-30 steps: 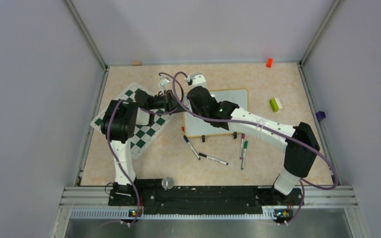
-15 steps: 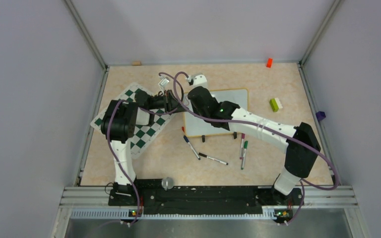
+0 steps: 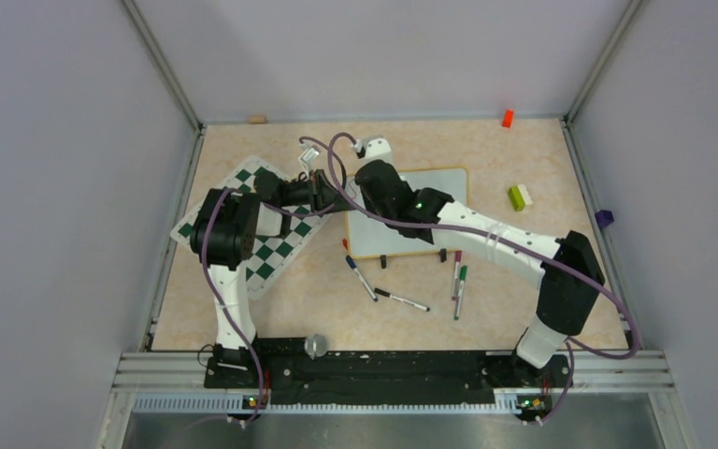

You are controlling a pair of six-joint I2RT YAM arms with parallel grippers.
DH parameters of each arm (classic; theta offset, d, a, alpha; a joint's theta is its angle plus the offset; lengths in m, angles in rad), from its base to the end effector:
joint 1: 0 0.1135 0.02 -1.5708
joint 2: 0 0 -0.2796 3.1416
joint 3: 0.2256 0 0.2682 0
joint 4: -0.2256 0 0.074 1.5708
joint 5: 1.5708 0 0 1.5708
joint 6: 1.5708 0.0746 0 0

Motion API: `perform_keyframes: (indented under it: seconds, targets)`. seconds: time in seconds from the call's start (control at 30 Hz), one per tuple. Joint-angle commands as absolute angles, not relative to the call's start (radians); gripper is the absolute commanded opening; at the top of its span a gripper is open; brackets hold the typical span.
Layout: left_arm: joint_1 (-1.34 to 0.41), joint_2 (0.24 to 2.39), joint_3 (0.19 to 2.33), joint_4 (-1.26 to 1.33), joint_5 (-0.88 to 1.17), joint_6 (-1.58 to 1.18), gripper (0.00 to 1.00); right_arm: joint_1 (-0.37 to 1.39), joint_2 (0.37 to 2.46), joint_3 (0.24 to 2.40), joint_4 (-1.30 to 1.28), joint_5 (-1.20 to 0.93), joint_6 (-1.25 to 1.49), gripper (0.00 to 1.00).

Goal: Write a sentence on the whiteboard

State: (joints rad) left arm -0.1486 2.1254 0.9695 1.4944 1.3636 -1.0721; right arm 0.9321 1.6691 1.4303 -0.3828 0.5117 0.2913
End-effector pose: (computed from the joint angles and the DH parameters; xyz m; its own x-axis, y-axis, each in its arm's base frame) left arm 0.3964 -0.1332 0.1658 -0.6714 -0.0822 -0.7365 0.7396 -0.0112 -0.6729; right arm 0.2849 0.3224 0.3072 -0.4654 -0.2068 -0.8606 -0.3435 0.9383 -0.0397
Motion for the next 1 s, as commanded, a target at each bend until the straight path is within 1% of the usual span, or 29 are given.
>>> perform_keyframes:
  seconds: [0.0,0.6,0.97]
  targets:
    - [-0.152,2.087,0.972,1.62,1.354,-1.077,0.0,0.912,1.645,1.498,-0.374,0.522,0.274,0.0]
    - [-0.152,2.087,0.971,1.62,1.356,-1.077,0.0,0.906,1.689,1.542,-0.373,0.503,0.26,0.0]
    - [-0.152,2.086,0.97,1.62,1.355,-1.075,0.0,0.902,1.694,1.508,-0.374,0.499,0.278,0.0]
